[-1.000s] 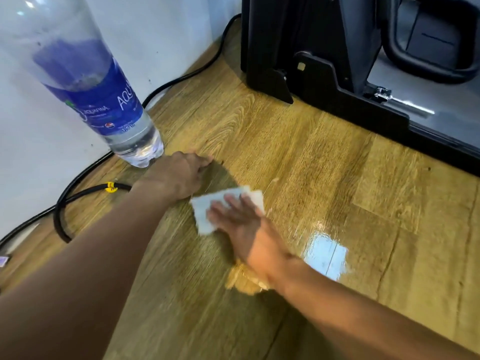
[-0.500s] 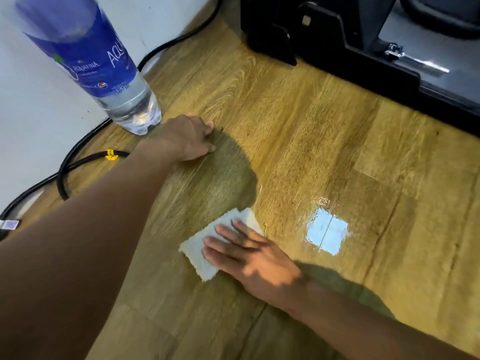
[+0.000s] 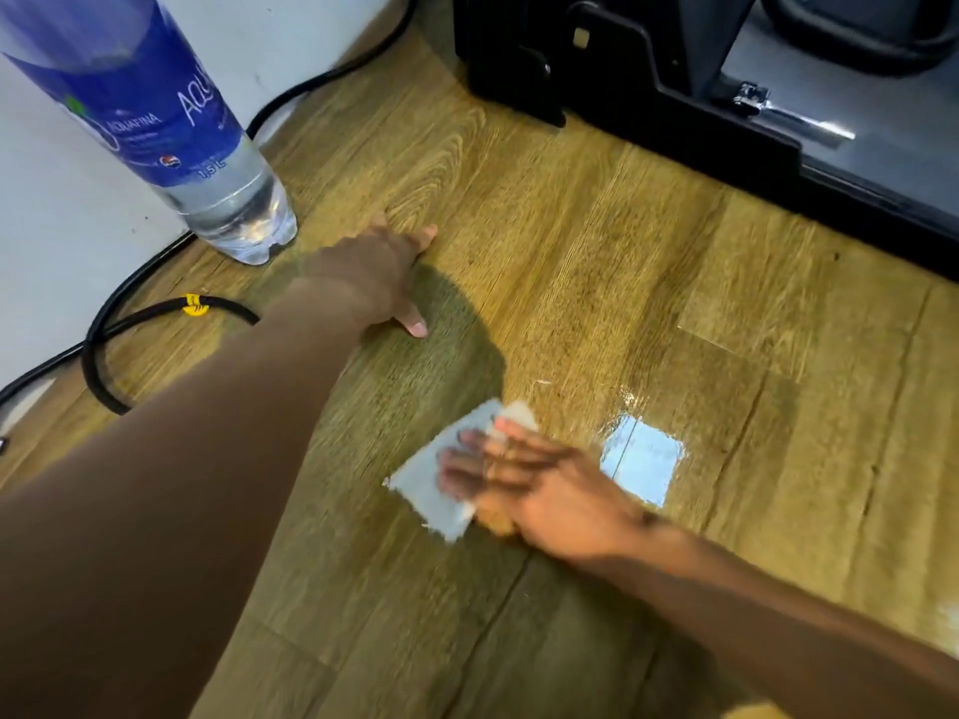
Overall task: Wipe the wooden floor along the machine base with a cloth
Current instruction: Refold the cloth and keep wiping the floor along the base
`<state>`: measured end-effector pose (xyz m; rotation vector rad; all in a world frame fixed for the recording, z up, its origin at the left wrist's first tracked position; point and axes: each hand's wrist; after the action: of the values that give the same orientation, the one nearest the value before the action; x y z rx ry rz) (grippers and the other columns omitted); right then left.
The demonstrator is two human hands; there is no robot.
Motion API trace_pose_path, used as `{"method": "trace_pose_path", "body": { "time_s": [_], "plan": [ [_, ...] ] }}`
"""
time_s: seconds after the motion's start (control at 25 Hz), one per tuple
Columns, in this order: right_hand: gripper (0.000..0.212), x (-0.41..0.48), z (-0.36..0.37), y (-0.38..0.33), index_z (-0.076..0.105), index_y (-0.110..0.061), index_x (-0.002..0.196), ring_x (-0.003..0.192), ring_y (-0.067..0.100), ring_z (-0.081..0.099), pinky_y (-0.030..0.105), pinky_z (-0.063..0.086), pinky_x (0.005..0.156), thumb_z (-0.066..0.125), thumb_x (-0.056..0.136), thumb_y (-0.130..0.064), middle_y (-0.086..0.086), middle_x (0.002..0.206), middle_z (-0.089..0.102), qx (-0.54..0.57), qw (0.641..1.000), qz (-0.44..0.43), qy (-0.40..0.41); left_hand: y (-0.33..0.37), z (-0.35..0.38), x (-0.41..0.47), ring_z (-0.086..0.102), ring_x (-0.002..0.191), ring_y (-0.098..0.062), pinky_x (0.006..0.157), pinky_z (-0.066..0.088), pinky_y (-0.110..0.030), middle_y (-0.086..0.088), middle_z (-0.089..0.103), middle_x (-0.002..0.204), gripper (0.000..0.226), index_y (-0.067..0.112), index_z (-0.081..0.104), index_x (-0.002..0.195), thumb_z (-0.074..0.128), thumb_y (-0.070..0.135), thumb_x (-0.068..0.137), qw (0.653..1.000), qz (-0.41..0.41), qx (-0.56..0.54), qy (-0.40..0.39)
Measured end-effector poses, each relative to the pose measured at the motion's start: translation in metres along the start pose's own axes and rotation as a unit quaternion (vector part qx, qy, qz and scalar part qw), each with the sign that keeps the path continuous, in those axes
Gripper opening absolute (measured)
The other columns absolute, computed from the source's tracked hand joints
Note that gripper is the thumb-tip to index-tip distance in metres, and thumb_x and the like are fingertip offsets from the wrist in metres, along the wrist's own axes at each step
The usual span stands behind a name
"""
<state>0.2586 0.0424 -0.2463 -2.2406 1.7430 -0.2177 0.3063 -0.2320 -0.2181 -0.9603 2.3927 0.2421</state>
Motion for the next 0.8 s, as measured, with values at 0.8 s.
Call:
{"method": "trace_pose_path", "body": {
  "time_s": [0.8],
  "plan": [
    [0.056, 0.081, -0.032, 0.155, 0.039, -0.022, 0.141, 0.138, 0.026, 0.033, 0.048, 0.032, 0.111, 0.044, 0.093, 0.005, 0.001, 0.149, 0.037, 0.007, 0.929, 0.334, 0.161, 0.026, -0.01, 0.011, 0.024, 0.138, -0.046, 0.107, 0.033, -0.055, -0.024, 0.013, 0.155, 0.136, 0.017, 0.009, 0.151, 0.087, 0.055, 0.046, 0.999, 0.005, 0.04, -0.022]
  ]
}}
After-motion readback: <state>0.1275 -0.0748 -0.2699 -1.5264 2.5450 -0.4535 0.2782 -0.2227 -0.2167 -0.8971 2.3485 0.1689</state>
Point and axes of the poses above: each hand's wrist, its own x-axis towards the middle knuckle, its own z-axis out of the palm, y = z × x
